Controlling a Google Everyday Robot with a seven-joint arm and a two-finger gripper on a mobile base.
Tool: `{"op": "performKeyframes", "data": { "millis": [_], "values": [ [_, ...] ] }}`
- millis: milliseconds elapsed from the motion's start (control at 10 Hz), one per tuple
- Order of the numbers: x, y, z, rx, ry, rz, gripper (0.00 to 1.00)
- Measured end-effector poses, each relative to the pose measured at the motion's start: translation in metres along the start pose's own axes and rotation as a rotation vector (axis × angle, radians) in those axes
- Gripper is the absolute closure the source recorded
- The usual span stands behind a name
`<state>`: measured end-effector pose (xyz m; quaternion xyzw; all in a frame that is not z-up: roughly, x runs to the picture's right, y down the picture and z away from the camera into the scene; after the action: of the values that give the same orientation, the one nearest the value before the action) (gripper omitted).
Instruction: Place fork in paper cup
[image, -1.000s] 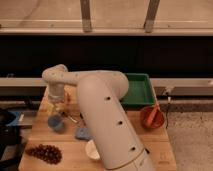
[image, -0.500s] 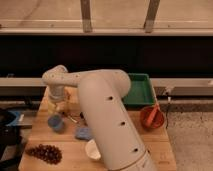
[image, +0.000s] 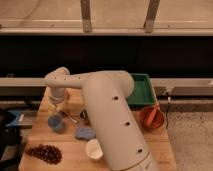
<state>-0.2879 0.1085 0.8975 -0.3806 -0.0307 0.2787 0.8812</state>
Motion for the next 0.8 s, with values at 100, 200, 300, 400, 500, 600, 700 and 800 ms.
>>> {"op": "performKeyframes", "data": {
  "millis": [100, 200, 300, 400, 500, 600, 700, 800],
  "values": [
    [0.000, 0.002, 0.002, -0.004, -0.002, -0.005, 0.20],
    [0.001, 0.004, 0.004, -0.008, -0.001, -0.008, 0.20],
    [0.002, 0.006, 0.007, -0.013, 0.002, -0.010, 0.20],
    [0.002, 0.009, 0.010, -0.020, 0.007, -0.011, 0.20],
    [0.002, 0.013, 0.014, -0.028, 0.011, -0.011, 0.20],
    [0.002, 0.014, 0.016, -0.033, 0.012, -0.009, 0.20],
    [0.002, 0.015, 0.017, -0.036, 0.011, -0.007, 0.23],
    [0.002, 0.015, 0.016, -0.035, 0.011, -0.007, 0.32]
  ]
}}
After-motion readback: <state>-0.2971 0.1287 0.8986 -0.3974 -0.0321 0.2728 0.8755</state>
